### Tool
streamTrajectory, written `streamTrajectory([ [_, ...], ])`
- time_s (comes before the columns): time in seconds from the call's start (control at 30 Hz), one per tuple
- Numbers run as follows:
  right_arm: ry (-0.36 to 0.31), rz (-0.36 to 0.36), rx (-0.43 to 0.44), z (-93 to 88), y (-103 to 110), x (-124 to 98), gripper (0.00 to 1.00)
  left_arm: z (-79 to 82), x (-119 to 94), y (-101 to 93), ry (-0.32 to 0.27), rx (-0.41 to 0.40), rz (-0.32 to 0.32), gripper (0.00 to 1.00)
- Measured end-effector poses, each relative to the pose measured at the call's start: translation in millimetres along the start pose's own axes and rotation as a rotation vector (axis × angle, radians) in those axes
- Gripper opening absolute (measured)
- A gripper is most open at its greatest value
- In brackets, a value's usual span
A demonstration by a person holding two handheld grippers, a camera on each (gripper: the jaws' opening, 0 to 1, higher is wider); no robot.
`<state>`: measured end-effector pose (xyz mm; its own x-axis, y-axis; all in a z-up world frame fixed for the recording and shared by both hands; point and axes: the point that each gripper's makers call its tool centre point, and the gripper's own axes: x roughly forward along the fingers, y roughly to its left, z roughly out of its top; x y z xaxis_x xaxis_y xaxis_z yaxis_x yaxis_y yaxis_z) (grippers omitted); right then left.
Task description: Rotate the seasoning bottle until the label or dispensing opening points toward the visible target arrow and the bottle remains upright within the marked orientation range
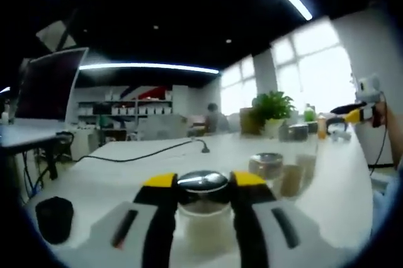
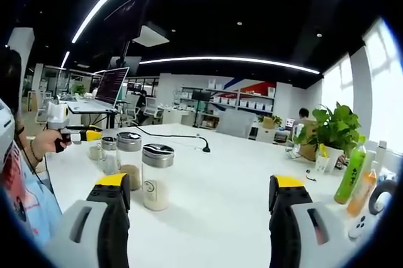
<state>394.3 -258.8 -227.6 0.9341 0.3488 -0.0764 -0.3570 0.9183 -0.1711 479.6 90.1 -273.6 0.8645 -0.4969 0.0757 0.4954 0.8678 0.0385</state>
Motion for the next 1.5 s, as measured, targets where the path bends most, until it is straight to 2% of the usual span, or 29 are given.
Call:
streamTrajectory([
  [0.37,-0.001,-0.011,-0.001,0.9,-3.7,-1.9,0.95,-1.7,2.2,-0.5,0.005,-0.013,-0.123,0.34],
  [0.77,0.010,-0.002,0.009,-2.1,-2.2,0.3,0.94,-3.5,3.9,-2.4,0.003,-0.024,-0.231,0.34],
  [0.87,0.008,-0.005,0.004,-1.0,-2.2,-1.3,0.94,-3.7,4.0,-3.7,-0.003,-0.031,-0.242,0.34],
  [1.23,-0.017,-0.004,0.018,1.6,-4.9,-3.0,0.94,-4.7,2.9,-8.0,0.052,-0.042,-0.381,0.34],
  [1.33,-0.007,-0.016,0.033,-0.7,-6.8,-4.1,0.95,-5.4,3.0,-8.8,0.065,-0.038,-0.424,0.34],
  [1.4,0.018,-0.023,0.010,-3.5,-6.5,-4.2,0.95,-5.7,3.0,-8.9,0.067,-0.048,-0.456,0.34],
  [1.5,0.017,-0.016,0.007,-2.8,-4.2,-3.4,0.95,-6.3,3.8,-9.3,0.073,-0.044,-0.481,0.34],
])
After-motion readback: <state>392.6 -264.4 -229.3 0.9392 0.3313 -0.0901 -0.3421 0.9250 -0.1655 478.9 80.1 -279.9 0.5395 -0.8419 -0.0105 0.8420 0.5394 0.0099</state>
